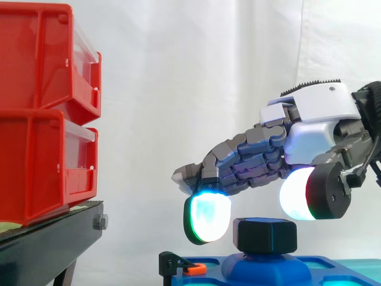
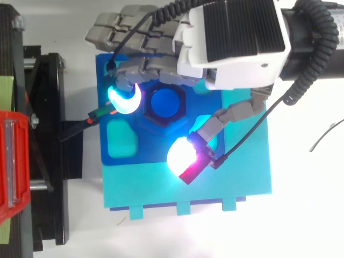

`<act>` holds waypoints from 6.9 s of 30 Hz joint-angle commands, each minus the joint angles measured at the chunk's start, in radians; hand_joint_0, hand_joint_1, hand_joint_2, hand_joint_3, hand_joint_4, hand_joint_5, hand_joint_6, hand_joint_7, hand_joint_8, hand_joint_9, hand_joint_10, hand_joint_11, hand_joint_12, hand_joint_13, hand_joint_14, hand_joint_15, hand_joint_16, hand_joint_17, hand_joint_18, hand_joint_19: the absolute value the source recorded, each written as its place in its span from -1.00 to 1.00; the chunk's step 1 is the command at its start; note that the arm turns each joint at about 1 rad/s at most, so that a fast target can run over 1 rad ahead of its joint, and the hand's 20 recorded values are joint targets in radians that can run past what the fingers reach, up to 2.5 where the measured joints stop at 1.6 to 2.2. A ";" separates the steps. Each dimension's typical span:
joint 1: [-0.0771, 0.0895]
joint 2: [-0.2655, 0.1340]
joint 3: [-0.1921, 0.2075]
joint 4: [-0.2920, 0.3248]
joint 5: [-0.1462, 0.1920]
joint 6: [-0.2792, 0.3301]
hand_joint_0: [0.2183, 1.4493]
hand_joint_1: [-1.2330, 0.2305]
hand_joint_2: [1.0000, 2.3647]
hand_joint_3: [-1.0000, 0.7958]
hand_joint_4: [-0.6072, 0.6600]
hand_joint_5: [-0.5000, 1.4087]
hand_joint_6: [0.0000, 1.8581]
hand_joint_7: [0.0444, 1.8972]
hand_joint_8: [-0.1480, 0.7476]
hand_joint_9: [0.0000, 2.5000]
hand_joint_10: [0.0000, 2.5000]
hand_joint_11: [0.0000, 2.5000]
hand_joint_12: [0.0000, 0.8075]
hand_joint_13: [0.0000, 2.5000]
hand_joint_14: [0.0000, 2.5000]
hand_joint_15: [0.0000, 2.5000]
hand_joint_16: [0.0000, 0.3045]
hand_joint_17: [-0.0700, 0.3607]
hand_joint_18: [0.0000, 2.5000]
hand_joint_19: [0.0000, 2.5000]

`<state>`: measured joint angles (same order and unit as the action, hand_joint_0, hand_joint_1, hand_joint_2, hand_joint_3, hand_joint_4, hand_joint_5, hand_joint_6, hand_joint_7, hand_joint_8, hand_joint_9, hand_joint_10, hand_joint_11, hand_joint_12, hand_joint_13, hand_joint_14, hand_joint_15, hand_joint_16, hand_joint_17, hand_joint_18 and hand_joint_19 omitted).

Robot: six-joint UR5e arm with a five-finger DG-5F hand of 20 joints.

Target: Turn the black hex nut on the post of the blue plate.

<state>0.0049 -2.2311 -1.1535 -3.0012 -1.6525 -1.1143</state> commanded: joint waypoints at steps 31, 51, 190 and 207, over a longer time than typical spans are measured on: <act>-0.014 0.001 0.000 -0.019 -0.021 -0.010 -0.72 -0.24 -1.00 -0.44 0.34 -0.74 -0.46 0.01 -0.22 -1.00 -1.00 -1.00 -0.08 -0.98 -1.00 -1.00 -0.66 -0.13 -1.00 -1.00; -0.026 0.015 0.005 -0.117 -0.024 -0.030 -0.71 -0.24 -1.00 -0.44 0.34 -0.74 -0.46 0.02 -0.22 -1.00 -1.00 -1.00 -0.08 -0.98 -1.00 -1.00 -0.66 -0.14 -1.00 -1.00; 0.035 0.002 0.063 -0.096 0.059 0.030 -0.70 -0.16 -1.00 -0.44 0.31 -0.75 -0.46 -0.03 -0.23 -1.00 -1.00 -1.00 -0.10 -0.99 -1.00 -1.00 -0.67 -0.15 -1.00 -1.00; 0.024 -0.002 0.060 -0.096 0.040 0.027 -0.70 -0.14 -1.00 -0.44 0.31 -0.75 -0.46 -0.03 -0.23 -1.00 -1.00 -1.00 -0.10 -0.99 -1.00 -1.00 -0.67 -0.15 -1.00 -1.00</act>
<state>0.0311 -2.2333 -1.0931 -3.0949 -1.6071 -1.0872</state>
